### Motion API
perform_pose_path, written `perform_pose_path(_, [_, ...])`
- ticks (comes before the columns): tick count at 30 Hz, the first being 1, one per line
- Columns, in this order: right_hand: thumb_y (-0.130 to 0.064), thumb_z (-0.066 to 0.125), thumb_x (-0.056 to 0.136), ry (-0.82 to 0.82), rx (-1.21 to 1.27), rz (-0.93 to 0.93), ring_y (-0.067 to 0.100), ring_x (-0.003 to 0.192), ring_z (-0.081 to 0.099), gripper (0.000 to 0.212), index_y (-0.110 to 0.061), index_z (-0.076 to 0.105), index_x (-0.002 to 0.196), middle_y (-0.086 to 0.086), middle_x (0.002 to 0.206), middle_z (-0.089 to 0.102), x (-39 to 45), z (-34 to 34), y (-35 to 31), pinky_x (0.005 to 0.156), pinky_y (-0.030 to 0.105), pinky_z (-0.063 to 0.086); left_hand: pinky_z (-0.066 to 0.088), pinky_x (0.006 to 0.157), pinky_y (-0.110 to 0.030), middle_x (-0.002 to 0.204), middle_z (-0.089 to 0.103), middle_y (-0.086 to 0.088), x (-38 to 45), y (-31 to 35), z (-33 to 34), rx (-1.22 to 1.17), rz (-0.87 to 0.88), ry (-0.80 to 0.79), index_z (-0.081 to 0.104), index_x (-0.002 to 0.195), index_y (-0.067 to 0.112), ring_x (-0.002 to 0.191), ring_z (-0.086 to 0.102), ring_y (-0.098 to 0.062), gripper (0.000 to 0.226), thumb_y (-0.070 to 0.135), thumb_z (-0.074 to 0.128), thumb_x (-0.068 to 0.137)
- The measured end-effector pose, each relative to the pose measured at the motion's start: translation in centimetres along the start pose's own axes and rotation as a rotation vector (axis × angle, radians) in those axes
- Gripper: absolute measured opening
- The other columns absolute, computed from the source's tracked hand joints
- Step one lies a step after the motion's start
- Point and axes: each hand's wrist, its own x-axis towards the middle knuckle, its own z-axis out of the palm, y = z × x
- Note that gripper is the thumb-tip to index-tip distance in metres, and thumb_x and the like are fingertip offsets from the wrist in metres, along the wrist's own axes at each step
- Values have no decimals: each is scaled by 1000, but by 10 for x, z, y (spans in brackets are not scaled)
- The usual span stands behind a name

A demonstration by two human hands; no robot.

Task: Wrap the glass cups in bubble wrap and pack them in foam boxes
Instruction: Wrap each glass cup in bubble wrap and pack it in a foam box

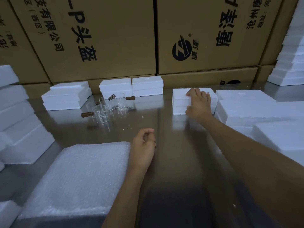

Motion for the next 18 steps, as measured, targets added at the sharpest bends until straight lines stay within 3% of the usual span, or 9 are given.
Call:
perform_pose_path(5, [-4,71,72,33,-92,4,27,129,39,66,-17,45,131,5,132,45,0,3,-7,123,41,9,56,80,-37,63,67,14,-1,2,0,7,-9,0,67,92,28,66,64,-6,22,13,53,99])
perform_pose_path(12, [-15,68,84,-13,-101,8,22,145,27,69,-22,35,144,4,149,38,-13,8,0,124,44,-5,56,83,-44,71,64,3,-3,5,1,16,7,6,66,89,26,70,61,-14,24,9,52,98])
perform_pose_path(18, [-16,69,79,-118,-124,43,21,140,32,71,-21,35,141,2,140,40,-6,-7,-9,122,51,-4,55,90,-48,79,66,-1,-1,3,2,31,9,8,66,90,26,80,63,-21,22,9,53,98])
